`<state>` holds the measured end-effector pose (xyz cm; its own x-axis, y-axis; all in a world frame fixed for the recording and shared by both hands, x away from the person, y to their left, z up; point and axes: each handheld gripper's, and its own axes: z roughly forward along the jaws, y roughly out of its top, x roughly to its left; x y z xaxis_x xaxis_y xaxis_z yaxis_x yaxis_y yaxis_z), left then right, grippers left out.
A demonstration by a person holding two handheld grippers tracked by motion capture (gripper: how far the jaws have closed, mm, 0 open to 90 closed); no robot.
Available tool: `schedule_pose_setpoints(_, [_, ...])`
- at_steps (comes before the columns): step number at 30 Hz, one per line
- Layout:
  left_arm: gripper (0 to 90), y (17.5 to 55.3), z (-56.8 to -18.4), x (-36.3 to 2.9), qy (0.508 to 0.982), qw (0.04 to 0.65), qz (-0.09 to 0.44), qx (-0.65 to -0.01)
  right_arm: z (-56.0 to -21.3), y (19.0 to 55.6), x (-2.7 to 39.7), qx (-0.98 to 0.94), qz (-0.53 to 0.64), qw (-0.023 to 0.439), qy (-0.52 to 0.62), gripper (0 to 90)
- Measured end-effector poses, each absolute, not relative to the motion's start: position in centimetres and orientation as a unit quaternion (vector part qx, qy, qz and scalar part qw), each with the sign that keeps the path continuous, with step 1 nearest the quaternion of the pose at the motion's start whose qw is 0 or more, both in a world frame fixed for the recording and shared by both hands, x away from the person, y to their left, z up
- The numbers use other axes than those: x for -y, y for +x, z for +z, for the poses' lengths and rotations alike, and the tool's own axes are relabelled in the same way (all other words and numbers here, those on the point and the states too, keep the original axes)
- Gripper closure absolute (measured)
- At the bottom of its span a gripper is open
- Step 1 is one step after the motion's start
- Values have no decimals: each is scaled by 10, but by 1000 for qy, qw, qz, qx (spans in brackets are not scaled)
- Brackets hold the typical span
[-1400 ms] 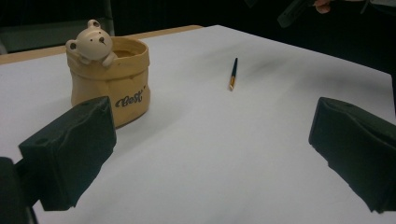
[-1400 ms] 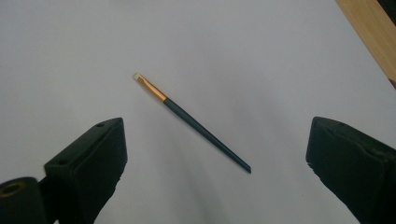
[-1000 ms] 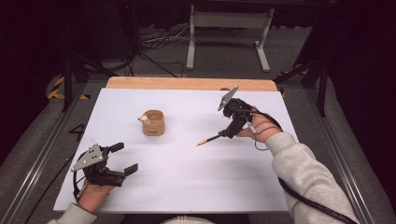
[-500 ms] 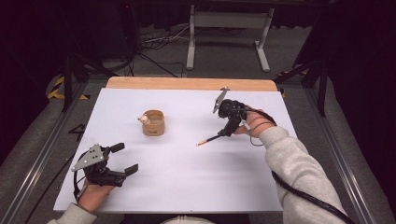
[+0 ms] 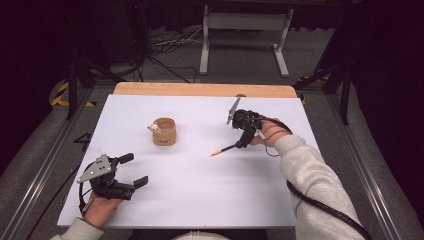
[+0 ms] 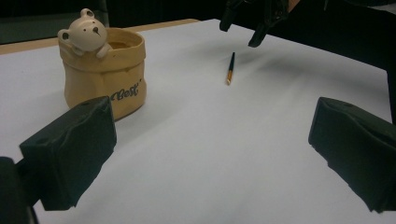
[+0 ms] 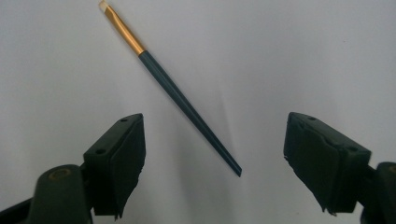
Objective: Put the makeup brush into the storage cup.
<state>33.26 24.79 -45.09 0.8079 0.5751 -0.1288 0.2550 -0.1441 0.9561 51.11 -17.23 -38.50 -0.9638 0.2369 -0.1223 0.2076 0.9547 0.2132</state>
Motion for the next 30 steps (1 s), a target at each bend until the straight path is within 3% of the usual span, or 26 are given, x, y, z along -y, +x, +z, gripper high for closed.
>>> schedule_pose_setpoints(30, [24, 333, -452, -247, 747, 591, 125, -278, -411, 515, 166, -991, 76, 43, 104, 256])
